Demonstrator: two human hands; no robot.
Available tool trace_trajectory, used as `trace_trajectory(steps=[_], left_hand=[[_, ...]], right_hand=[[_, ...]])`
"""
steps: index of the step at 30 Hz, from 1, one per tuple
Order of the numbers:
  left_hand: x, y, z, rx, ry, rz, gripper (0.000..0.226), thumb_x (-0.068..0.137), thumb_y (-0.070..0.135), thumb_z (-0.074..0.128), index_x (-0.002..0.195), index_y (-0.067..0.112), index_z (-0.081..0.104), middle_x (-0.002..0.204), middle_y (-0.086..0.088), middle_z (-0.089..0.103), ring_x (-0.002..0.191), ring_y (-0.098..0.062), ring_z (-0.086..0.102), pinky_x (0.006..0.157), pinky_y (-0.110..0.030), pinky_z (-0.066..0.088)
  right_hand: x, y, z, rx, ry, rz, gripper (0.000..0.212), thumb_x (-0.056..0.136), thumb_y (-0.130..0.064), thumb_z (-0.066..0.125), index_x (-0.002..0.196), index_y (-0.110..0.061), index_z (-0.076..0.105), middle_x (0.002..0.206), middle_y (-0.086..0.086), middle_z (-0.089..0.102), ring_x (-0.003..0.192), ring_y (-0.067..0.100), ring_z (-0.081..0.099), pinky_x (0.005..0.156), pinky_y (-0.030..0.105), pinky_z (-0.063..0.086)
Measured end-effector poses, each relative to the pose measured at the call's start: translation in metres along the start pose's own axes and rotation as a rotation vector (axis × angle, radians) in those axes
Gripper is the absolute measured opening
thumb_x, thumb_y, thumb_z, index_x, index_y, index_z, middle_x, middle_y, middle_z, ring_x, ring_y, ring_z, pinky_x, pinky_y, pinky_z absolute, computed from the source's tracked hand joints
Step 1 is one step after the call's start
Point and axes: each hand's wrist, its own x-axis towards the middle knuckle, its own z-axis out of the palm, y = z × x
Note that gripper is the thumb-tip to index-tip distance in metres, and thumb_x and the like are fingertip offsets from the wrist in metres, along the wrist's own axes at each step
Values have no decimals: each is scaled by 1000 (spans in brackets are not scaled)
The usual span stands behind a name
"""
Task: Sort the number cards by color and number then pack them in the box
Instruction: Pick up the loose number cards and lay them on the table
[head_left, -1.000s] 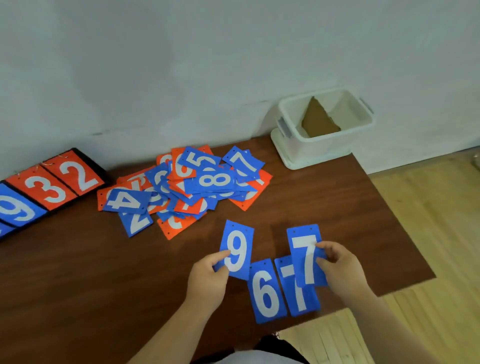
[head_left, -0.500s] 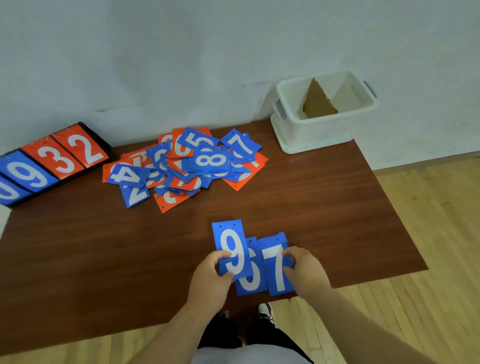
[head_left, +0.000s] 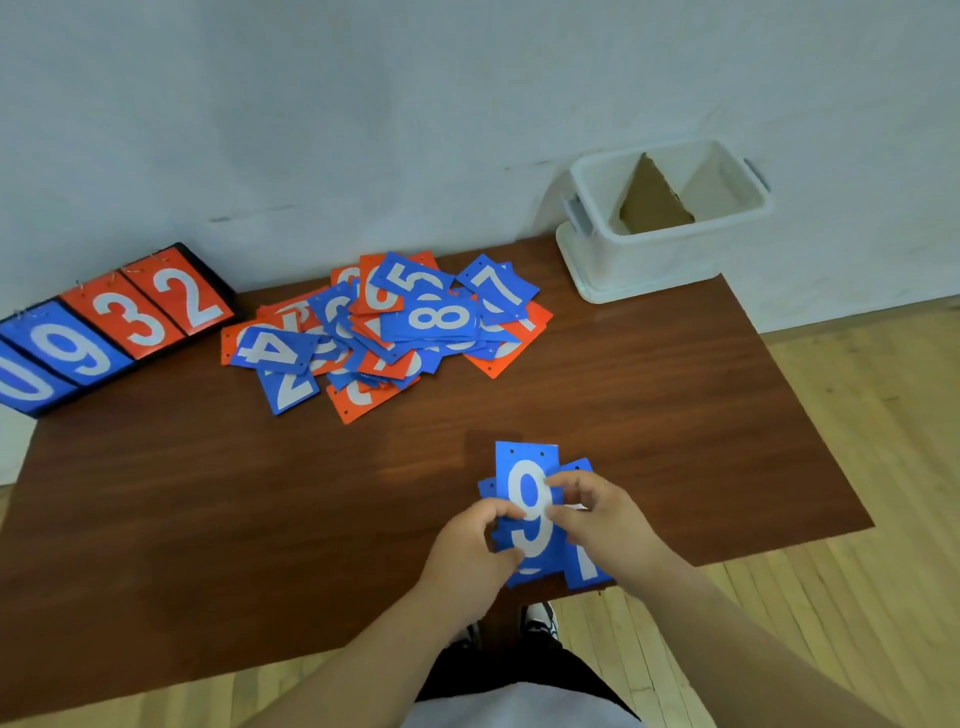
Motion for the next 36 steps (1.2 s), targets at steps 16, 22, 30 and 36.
trace_trajectory(steps=[16, 22, 30, 36], left_hand=[[49, 4, 75, 1025, -259, 134, 101, 78, 84, 51, 158, 43, 5, 168, 7, -7, 149, -38, 9, 109, -56, 31], [59, 5, 94, 1123, -240, 41, 99, 83, 79, 50, 156, 49, -8, 167, 10, -19, 149, -42, 5, 107, -57, 32], [59, 11, 108, 1089, -274, -55, 99, 86, 71, 53, 151, 55, -19, 164, 18, -26, 147, -48, -11, 113, -62, 26], [52, 9, 114, 1112, -219, -30, 98, 87, 73, 50, 155, 48, -16, 166, 12, -24, 151, -44, -6, 116, -59, 24]], right_hand=[[-12, 64, -142, -266, 395, 159, 46, 101, -11, 50, 143, -27, 55, 137, -2, 61, 106, 19, 66, 69, 23, 51], [17, 78, -189, -642, 184, 92, 52, 104, -13, 45, 153, -30, 42, 134, 1, 46, 100, 14, 54, 81, 24, 45], [25, 100, -194, -1121, 194, -19, 60, 100, -34, 52, 153, -35, 26, 167, 4, 9, 146, 29, 22, 115, 43, 34], [28, 99, -190, -1099, 114, -129, 48, 101, -42, 47, 146, -33, 31, 166, 2, 19, 150, 31, 21, 112, 45, 39]])
